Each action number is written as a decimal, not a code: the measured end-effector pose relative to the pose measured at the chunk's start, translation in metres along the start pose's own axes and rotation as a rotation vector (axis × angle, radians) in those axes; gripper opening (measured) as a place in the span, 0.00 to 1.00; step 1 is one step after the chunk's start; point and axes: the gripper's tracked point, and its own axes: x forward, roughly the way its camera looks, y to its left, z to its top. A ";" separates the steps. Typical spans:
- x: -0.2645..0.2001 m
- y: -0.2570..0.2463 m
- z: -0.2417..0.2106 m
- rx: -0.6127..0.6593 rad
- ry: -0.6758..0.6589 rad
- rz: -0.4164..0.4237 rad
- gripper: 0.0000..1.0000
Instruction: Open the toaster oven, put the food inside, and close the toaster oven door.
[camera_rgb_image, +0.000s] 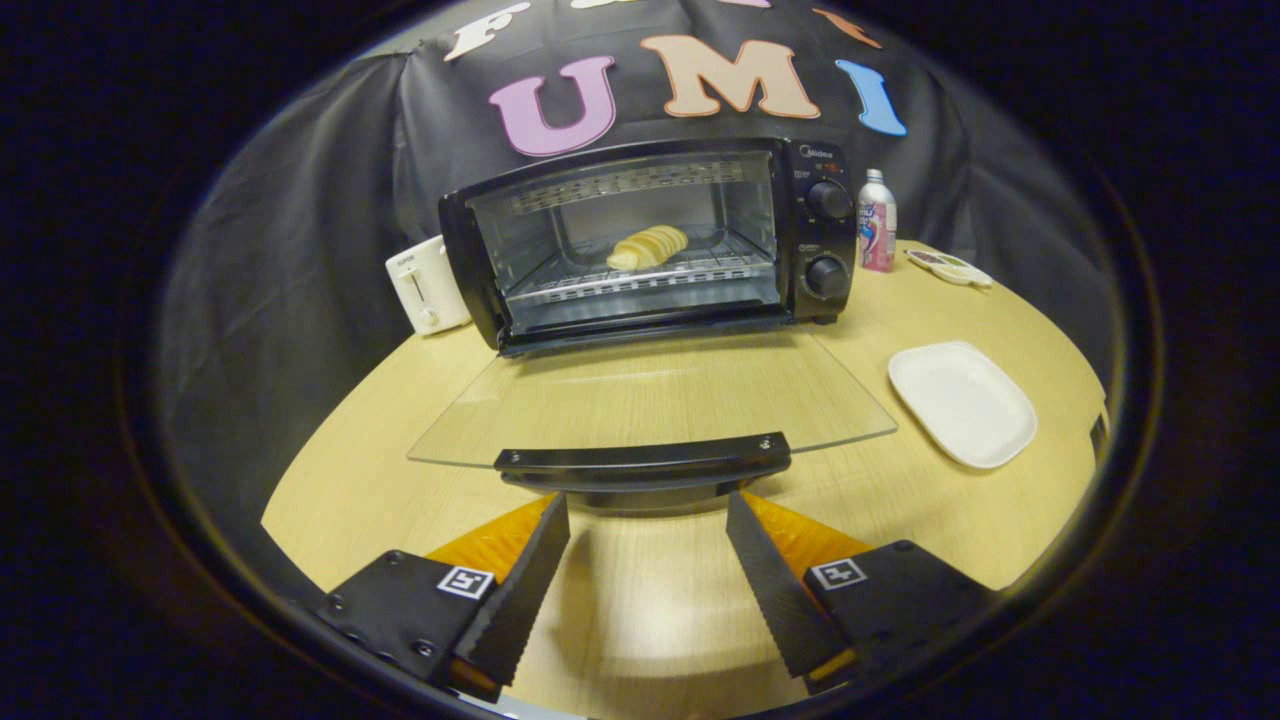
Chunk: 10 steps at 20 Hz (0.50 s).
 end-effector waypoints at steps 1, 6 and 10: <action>0.000 0.001 0.002 0.000 -0.006 0.001 0.99; -0.016 0.008 0.047 0.026 -0.120 0.028 0.99; -0.004 0.016 0.089 0.037 -0.167 0.039 0.99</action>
